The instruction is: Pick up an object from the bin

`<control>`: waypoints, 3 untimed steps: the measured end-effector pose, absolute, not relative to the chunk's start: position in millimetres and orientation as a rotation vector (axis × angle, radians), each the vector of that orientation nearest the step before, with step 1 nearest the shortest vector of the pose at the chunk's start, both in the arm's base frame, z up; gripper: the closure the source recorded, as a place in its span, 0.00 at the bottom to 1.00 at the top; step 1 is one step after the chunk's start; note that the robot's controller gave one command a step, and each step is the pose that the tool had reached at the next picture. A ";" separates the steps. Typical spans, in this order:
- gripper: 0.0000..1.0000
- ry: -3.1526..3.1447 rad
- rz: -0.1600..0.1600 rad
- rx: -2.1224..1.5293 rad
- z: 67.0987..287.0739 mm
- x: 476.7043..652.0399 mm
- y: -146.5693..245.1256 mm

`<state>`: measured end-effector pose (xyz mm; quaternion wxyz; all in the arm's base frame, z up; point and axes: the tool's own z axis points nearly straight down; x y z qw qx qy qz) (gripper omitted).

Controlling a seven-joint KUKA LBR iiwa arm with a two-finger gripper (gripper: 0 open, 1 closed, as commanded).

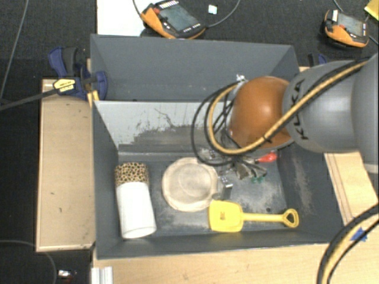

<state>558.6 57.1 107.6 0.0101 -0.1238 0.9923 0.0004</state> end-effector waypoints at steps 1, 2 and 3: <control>1.00 3.101 0.008 -0.300 77.6 540.4 102.5; 1.00 3.100 0.008 -0.299 78.1 540.3 102.3; 1.00 3.107 0.008 -0.263 175.7 538.3 86.2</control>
Offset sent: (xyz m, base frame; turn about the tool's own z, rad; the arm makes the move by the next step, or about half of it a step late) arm 0.0000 0.0000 0.0000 0.0000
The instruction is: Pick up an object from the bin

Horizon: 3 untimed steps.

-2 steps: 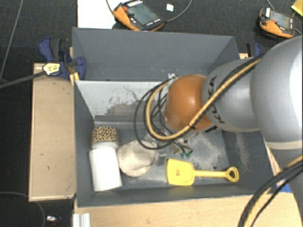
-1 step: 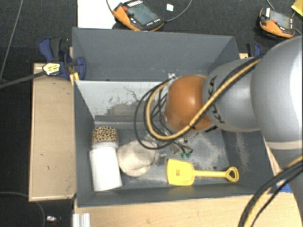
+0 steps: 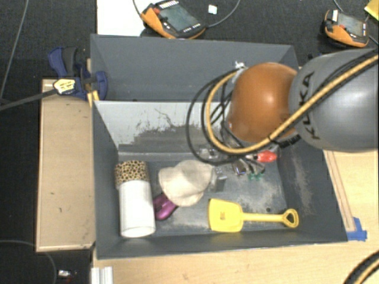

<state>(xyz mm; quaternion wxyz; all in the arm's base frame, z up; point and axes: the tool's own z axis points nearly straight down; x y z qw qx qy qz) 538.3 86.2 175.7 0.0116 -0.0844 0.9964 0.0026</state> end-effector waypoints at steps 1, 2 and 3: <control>1.00 3.101 0.008 -0.261 207.7 541.2 85.0; 1.00 3.098 0.007 -0.297 222.5 528.3 94.0; 1.00 3.035 0.001 -0.647 241.7 525.7 103.2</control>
Offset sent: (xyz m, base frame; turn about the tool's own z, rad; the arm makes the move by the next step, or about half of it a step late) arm -0.0236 0.0170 0.0589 -0.0370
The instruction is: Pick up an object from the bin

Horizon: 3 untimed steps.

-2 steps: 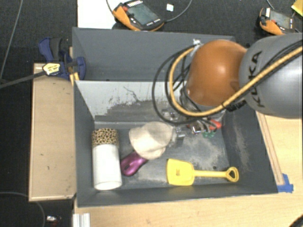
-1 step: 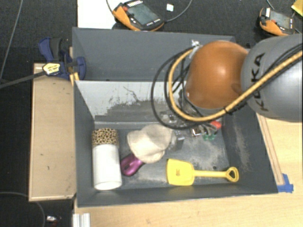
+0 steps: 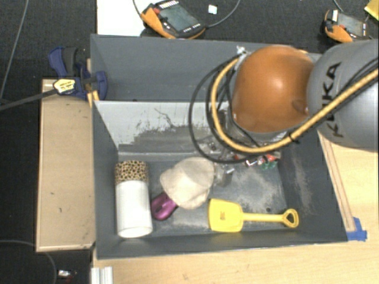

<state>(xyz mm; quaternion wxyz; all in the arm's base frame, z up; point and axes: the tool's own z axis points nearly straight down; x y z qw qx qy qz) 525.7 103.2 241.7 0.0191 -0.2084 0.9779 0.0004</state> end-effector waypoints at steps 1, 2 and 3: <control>1.00 3.081 0.009 -0.355 174.8 525.7 122.7; 1.00 3.026 0.001 -0.696 161.7 535.3 115.0; 1.00 3.089 0.008 -0.318 98.9 540.1 129.3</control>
Offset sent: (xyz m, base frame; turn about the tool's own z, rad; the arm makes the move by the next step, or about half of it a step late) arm 0.0159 0.0044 -0.0666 -0.1562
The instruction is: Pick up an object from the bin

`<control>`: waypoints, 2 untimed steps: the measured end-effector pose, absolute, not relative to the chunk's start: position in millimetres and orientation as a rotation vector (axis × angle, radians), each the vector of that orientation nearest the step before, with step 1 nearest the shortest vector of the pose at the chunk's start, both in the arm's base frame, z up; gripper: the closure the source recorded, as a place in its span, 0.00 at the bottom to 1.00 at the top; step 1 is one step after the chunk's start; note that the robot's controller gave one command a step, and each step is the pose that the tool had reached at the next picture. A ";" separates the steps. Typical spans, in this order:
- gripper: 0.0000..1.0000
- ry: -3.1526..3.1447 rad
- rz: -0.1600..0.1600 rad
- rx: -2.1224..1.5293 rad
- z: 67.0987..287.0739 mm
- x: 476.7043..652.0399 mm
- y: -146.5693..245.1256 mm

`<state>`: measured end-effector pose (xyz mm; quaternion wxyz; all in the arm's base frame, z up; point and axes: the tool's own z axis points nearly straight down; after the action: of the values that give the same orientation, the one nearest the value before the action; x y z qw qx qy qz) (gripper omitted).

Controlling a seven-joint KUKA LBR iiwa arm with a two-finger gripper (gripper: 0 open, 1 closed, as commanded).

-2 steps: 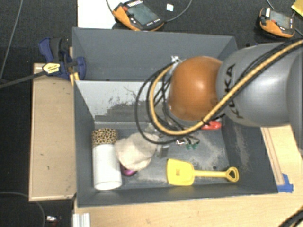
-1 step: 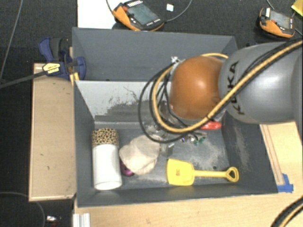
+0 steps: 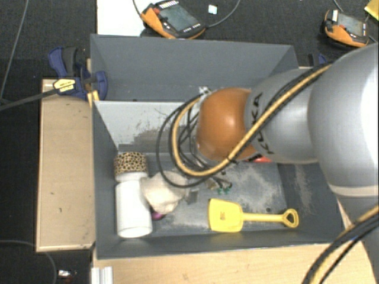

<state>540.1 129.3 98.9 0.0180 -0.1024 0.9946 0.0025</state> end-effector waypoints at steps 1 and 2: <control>1.00 3.063 0.005 -0.487 175.2 546.2 120.2; 1.00 3.079 0.011 -0.356 71.9 489.3 128.4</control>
Offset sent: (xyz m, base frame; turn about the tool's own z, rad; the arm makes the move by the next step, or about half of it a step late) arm -0.0530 -0.0010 -0.0289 -0.0266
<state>489.3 128.4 71.9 0.0212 -0.1150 0.9931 0.0034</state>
